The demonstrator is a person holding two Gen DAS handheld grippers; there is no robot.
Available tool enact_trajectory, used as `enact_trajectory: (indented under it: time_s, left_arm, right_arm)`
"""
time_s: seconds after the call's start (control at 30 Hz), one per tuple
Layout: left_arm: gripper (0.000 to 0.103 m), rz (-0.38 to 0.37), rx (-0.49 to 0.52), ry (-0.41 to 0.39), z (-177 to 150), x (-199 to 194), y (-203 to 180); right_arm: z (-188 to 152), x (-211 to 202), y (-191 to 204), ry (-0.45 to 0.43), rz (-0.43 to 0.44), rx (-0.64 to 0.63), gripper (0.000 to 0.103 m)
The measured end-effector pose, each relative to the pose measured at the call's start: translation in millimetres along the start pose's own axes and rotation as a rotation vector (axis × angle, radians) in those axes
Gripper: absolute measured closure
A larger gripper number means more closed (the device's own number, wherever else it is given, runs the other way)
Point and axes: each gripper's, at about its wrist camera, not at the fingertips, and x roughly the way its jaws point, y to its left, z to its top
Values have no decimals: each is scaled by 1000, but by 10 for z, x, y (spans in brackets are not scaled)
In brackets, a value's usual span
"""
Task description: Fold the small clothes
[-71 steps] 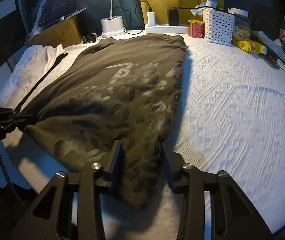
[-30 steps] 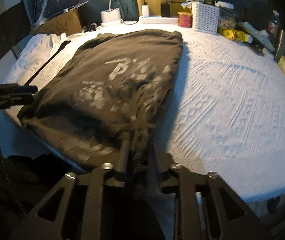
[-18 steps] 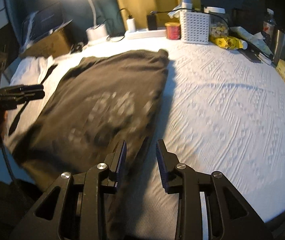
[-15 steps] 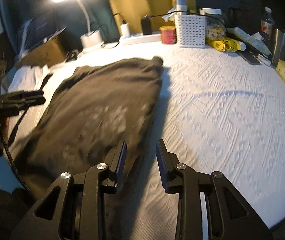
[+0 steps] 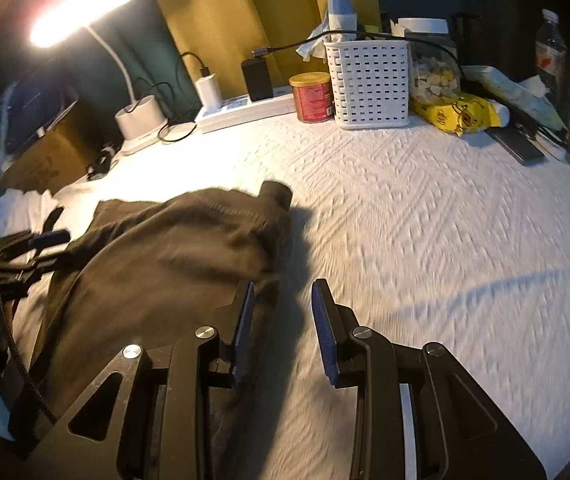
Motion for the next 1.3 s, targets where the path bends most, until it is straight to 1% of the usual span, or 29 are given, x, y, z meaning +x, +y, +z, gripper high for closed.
enact_trajectory:
  time_s: [0.13,0.27,0.47,0.57,0.6,0.63,0.67,0.7,0.73,0.8,0.83,0.87,0.93,0.97,1.0,1.07,1.1,1.2,1.3]
  left_arm:
    - [45,-4,-15,5,18,58,48]
    - [45,-6,-27,14,40,110,91]
    - [46,-20,-35,36,61,197,114]
    - [46,-29,-33,44,72,222,104]
    - [46,-32,-30,45,75,225,104]
    - [46,-35,-27,46,75,228,103]
    - [49,-37,-25,46,72,230,107]
    - [56,-39,-24,48,72,239,106]
    - [56,-39,-24,54,69,253,110]
    - [57,-37,-22,58,59,268,119]
    - [59,-36,-19,58,53,275,123]
    - [65,-31,-16,59,50,280,128]
    - [68,-27,-16,58,52,282,144]
    - [72,-24,-16,57,53,284,152]
    - [78,-21,-13,56,49,285,159]
    - [82,-21,-10,51,40,290,171]
    - [86,-19,-9,52,43,296,170]
    - [96,-16,10,49,51,309,134]
    - [97,-2,-2,41,68,313,154]
  right_arm:
    - [174,180,-88,2,20,24,71]
    - [296,361,-180,22,61,58,71]
    - [385,588,-237,86,130,102,71]
    - [401,658,-210,130,183,122,71]
    - [405,661,-195,128,185,118,72]
    - [406,654,-186,122,188,111,86]
    - [410,645,-183,110,192,107,86]
    - [417,642,-180,104,193,101,87]
    - [427,635,-178,97,193,93,90]
    - [478,582,-167,64,191,69,91]
    - [516,564,-166,54,191,55,91]
    - [558,547,-160,42,190,42,91]
    - [648,545,-143,20,188,9,91]
    - [683,563,-131,12,183,-13,100]
    - [714,601,-126,1,167,-30,100]
    - [738,712,-118,20,163,-45,99]
    - [732,741,-109,27,161,-49,99]
    - [699,742,-65,26,142,-69,99]
    - [696,699,-102,16,115,-56,99]
